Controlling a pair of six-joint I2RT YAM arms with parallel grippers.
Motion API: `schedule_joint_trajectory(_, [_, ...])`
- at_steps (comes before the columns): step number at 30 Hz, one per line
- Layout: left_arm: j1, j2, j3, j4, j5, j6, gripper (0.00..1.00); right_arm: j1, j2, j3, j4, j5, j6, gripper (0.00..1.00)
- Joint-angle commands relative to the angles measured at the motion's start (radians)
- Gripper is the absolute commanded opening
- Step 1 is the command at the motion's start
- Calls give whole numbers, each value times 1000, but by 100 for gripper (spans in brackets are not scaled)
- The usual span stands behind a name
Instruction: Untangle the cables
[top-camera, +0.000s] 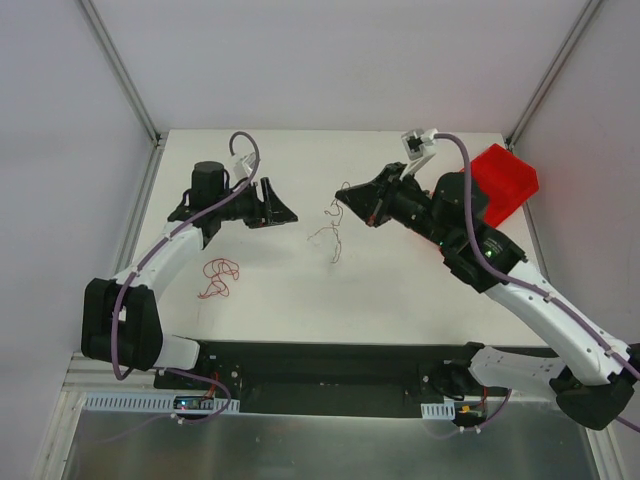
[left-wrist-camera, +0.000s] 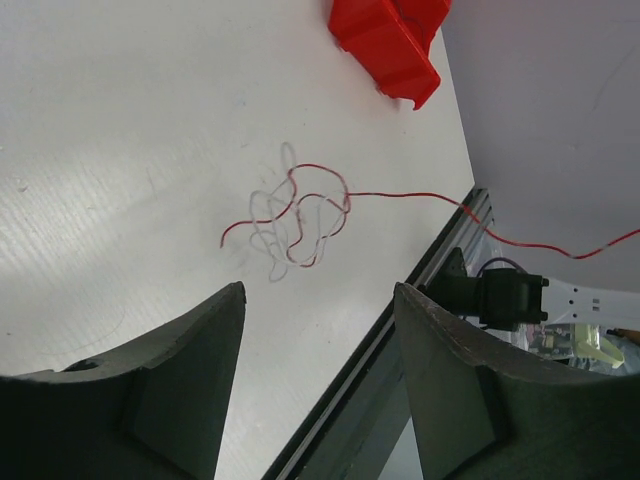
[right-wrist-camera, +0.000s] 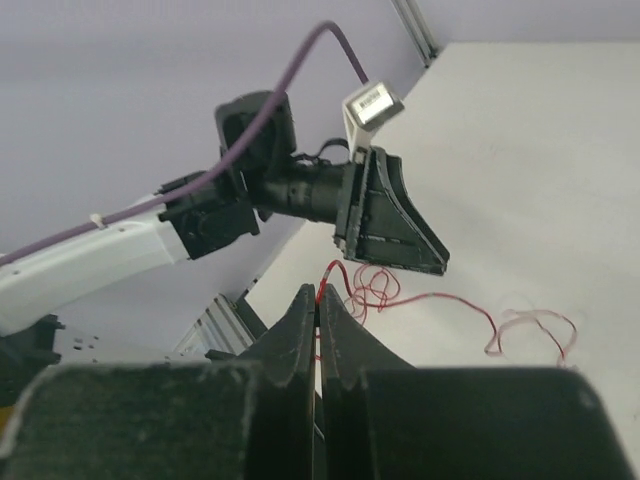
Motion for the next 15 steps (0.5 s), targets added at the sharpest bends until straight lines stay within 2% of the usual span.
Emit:
schedule_joint_trajectory(1, [-6, -27, 1, 41, 36, 19, 59, -4, -26, -81, 70, 10, 31, 0])
schedule_joint_trajectory(7, [-52, -36, 17, 10, -3, -71, 60, -7, -23, -168, 21, 56, 4, 0])
schedule_joint_trajectory(11, [-89, -52, -7, -42, -104, -139, 58, -22, -53, -240, 27, 50, 11, 0])
schedule_joint_trajectory(15, [-153, -38, -82, -62, -232, -124, 56, -40, -89, -294, 27, 47, 13, 0])
